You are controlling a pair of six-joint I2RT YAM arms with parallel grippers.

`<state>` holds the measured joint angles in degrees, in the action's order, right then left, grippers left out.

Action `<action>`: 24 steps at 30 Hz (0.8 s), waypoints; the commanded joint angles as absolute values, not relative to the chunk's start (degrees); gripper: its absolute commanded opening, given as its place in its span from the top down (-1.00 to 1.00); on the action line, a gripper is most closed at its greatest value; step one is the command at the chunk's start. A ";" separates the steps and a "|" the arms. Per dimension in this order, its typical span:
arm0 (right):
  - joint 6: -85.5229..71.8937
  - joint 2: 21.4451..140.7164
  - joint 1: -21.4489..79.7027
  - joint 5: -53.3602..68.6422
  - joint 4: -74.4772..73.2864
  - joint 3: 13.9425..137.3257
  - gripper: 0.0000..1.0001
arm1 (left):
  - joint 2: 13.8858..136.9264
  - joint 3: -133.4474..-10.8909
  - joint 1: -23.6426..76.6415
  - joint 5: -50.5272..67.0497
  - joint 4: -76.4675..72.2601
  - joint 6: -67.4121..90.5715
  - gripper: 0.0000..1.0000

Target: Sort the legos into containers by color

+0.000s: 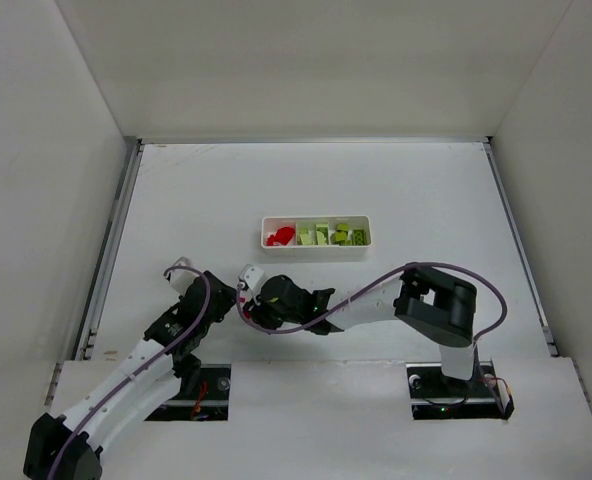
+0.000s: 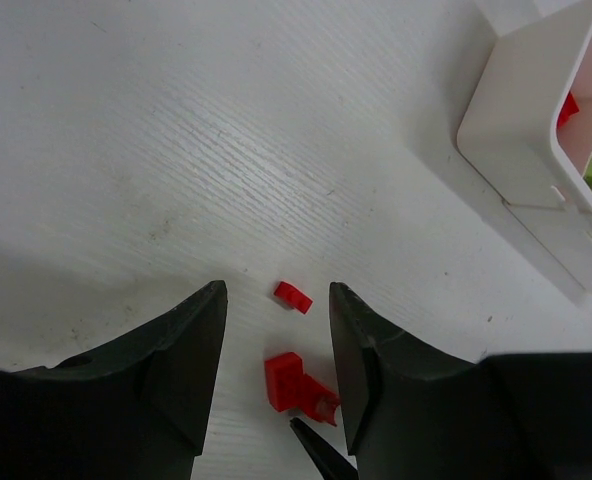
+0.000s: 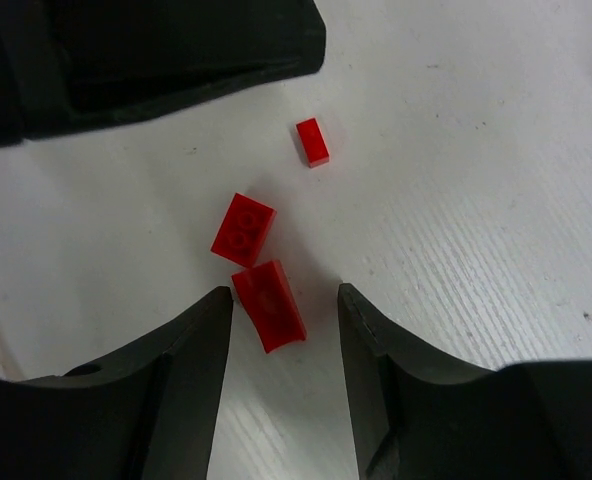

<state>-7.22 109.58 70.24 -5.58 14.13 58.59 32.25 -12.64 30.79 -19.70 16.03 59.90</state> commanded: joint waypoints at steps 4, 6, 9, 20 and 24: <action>-6.24 111.27 71.59 -7.82 13.80 60.82 0.28 | 34.10 -12.74 30.45 -19.25 15.47 61.52 0.16; -6.50 110.48 71.59 -8.00 13.71 60.38 0.41 | 34.45 -13.44 30.37 -19.25 15.99 61.00 0.16; -6.50 107.42 71.50 -9.05 13.27 58.46 0.50 | 34.63 -13.36 30.80 -19.25 15.38 61.08 0.16; -10.37 93.43 60.00 -11.95 15.82 56.59 0.55 | 40.60 -14.24 34.14 -20.30 9.23 58.80 0.18; -13.26 95.79 54.46 -12.57 15.82 61.60 0.55 | 40.69 -14.24 35.28 -22.06 8.79 57.93 0.18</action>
